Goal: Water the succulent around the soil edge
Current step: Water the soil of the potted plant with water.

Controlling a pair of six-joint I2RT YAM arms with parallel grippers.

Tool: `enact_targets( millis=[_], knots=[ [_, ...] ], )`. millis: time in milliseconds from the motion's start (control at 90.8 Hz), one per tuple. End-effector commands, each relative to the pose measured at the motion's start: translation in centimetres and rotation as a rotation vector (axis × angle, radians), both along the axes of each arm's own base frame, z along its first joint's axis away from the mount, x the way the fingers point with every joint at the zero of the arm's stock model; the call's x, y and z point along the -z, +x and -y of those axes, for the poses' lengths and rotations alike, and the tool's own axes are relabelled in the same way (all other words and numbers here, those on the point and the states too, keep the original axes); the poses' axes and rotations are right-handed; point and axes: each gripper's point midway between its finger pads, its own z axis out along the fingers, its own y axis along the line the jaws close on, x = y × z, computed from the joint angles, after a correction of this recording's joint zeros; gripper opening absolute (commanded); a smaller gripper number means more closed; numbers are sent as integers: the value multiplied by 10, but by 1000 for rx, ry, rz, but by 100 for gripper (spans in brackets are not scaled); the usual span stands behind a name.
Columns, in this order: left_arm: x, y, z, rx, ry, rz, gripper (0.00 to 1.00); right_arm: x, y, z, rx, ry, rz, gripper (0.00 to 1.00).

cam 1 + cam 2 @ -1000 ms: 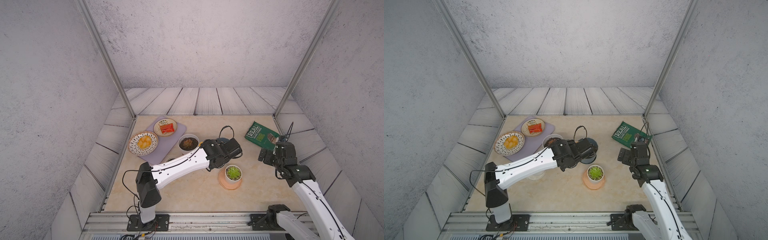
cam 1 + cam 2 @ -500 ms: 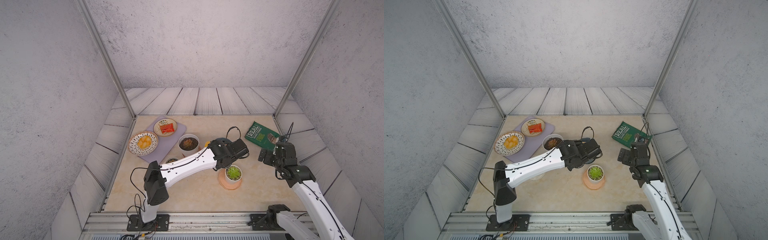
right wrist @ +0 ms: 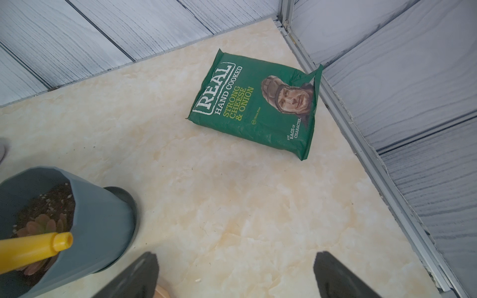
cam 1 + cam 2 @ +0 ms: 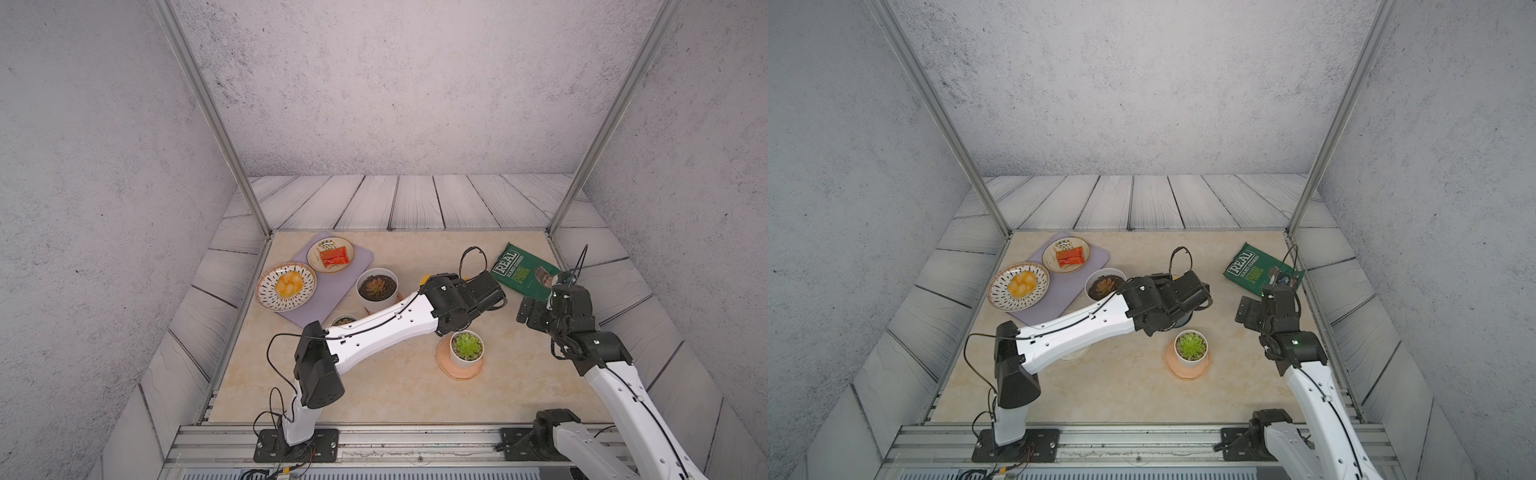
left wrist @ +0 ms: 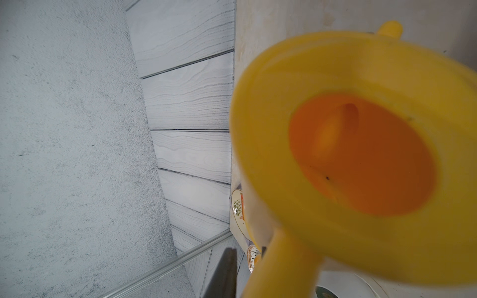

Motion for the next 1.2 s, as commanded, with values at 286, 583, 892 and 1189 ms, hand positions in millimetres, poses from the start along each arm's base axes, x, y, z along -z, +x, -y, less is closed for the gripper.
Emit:
enact_targets(
  millis=[286, 583, 892, 1189],
  knots=[
    [-7, 27, -9, -73, -34, 19, 0, -2, -1, 1, 3, -7, 15, 99],
    [-14, 41, -26, -157, -73, 43, 0, -2, 0, 1, 2, -7, 18, 99],
    [-16, 53, -54, -262, -120, 38, 0, -2, -1, 1, 3, -7, 16, 99],
    [-24, 54, -71, -304, -154, 46, 0, -2, -1, 1, 2, -6, 17, 99]
  ],
)
